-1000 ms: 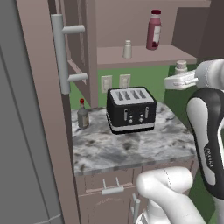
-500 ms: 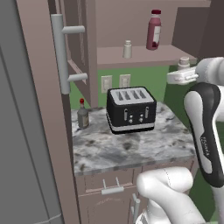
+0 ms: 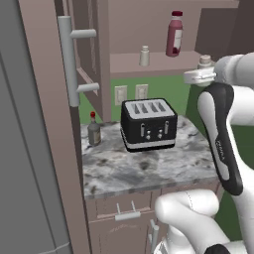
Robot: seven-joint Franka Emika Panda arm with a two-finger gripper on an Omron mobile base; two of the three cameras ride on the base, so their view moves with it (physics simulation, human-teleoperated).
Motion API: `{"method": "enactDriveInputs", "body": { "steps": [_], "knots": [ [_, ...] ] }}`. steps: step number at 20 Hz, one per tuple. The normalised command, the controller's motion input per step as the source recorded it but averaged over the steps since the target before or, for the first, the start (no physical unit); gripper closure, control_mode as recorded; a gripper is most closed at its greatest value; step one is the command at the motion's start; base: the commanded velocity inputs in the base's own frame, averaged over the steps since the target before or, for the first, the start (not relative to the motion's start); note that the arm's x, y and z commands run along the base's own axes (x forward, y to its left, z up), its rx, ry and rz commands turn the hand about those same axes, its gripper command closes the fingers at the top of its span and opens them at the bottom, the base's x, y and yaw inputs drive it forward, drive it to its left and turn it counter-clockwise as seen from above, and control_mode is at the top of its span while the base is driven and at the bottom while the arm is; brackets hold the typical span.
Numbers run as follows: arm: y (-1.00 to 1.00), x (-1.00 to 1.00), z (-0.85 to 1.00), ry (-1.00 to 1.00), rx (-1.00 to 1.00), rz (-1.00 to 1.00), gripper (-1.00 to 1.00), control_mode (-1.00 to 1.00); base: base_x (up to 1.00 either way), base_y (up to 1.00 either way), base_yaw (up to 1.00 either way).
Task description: Pick the shaker and shaker from the counter and place them in the cabinet.
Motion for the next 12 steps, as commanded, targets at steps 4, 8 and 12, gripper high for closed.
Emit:
{"method": "enactDriveInputs", "body": {
  "steps": [4,8,12],
  "knots": [
    [-0.08,0.22,0.1,0.0,0.0,-0.03,1.0,-1.0,0.0,0.0,0.0],
    [-0.13,0.19,0.04,0.0,0.0,-0.02,1.0,-1.0,0.0,0.0,0.0],
    [-0.13,0.15,0.0,-0.02,0.0,0.0,1.0,-1.0,0.0,0.0,0.0]
  ]
}}
